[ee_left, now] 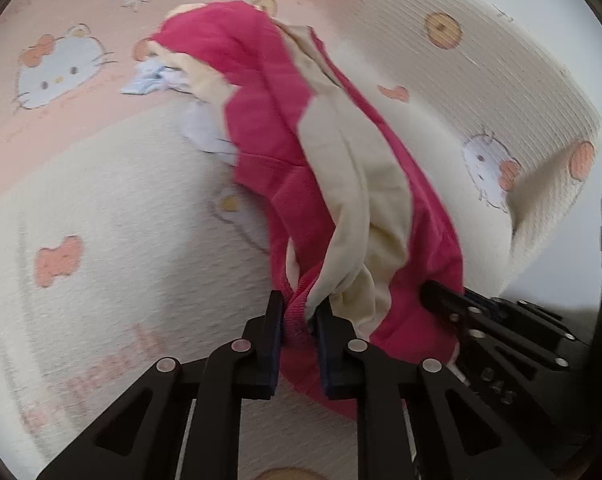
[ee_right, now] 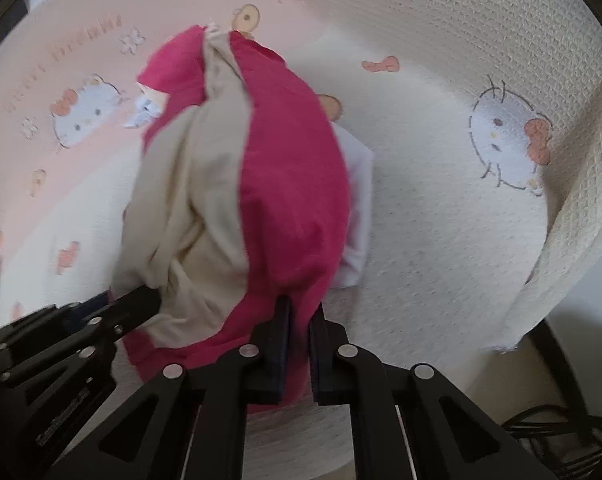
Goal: Fold clothes
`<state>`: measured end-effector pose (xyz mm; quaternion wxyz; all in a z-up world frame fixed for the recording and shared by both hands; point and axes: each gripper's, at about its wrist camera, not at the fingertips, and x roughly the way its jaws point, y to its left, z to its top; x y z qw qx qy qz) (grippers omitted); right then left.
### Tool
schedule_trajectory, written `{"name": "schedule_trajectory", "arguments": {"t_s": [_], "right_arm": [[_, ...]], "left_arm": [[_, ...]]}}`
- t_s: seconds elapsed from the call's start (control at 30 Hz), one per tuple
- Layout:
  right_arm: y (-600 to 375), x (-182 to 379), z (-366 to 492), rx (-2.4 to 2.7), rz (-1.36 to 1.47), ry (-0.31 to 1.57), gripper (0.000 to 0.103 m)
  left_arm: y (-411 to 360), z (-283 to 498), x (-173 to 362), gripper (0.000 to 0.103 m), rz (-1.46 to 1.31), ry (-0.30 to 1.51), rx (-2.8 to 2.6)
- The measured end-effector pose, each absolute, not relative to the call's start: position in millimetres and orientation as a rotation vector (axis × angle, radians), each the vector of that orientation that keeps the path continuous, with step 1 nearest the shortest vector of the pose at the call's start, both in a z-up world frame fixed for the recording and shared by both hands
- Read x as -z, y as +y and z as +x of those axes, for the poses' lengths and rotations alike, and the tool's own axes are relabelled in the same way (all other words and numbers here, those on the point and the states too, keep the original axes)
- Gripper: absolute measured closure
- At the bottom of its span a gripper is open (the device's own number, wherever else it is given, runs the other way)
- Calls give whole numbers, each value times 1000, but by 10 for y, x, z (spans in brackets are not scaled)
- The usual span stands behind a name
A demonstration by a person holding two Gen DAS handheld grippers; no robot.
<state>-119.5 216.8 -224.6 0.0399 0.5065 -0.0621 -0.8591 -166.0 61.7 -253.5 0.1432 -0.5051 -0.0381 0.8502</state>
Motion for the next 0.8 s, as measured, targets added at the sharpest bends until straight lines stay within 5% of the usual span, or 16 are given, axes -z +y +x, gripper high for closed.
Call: {"name": "schedule_trajectory", "arguments": {"t_s": [0.8], "right_arm": [[1231,1693,-958,2583,1429,-68,98]], "left_arm": [[-199,-1214,2049,91,-1516,-67,-2682]]}}
